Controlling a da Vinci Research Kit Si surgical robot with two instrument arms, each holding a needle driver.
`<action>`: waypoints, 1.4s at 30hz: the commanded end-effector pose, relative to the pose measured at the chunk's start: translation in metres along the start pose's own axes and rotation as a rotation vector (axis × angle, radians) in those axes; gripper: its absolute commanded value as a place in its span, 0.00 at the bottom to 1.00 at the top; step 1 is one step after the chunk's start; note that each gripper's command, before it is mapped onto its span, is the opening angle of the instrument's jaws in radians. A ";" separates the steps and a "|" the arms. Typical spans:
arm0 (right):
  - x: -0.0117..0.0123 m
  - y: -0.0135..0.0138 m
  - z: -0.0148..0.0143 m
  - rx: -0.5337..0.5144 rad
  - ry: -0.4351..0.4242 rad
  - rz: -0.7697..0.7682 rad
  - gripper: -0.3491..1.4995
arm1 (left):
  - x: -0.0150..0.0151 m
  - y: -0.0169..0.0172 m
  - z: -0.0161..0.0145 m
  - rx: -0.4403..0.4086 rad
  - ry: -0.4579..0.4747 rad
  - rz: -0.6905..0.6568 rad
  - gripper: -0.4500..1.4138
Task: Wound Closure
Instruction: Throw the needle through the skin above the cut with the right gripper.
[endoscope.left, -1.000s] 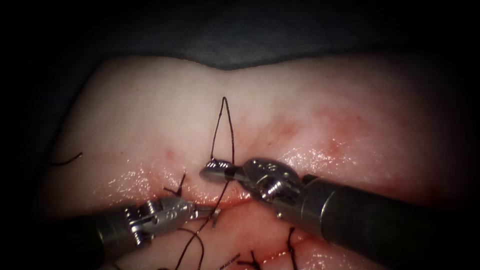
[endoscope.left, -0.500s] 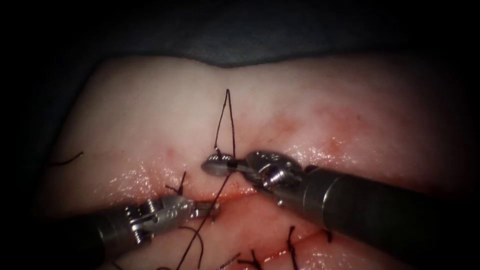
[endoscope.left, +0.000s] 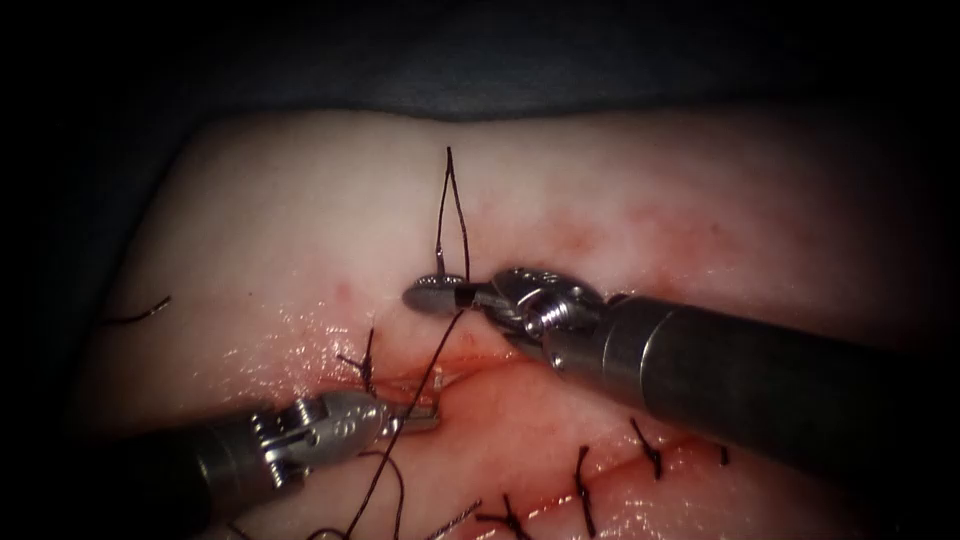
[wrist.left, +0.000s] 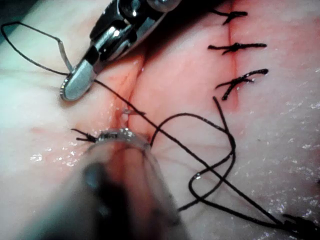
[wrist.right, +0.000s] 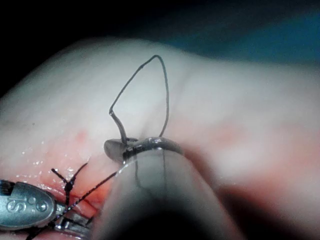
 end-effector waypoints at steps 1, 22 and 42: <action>0.0003 -0.0005 0.0010 -0.001 -0.008 0.006 0.00 | 0.0004 -0.0004 0.0007 0.000 0.002 0.001 0.03; -0.0039 -0.0031 0.0010 0.102 -0.259 0.281 0.00 | 0.0016 -0.0013 -0.0004 0.012 0.041 0.063 0.02; 0.0049 0.0006 -0.0009 0.331 -0.106 0.204 0.90 | 0.0026 -0.0010 -0.0014 0.047 0.210 0.484 0.05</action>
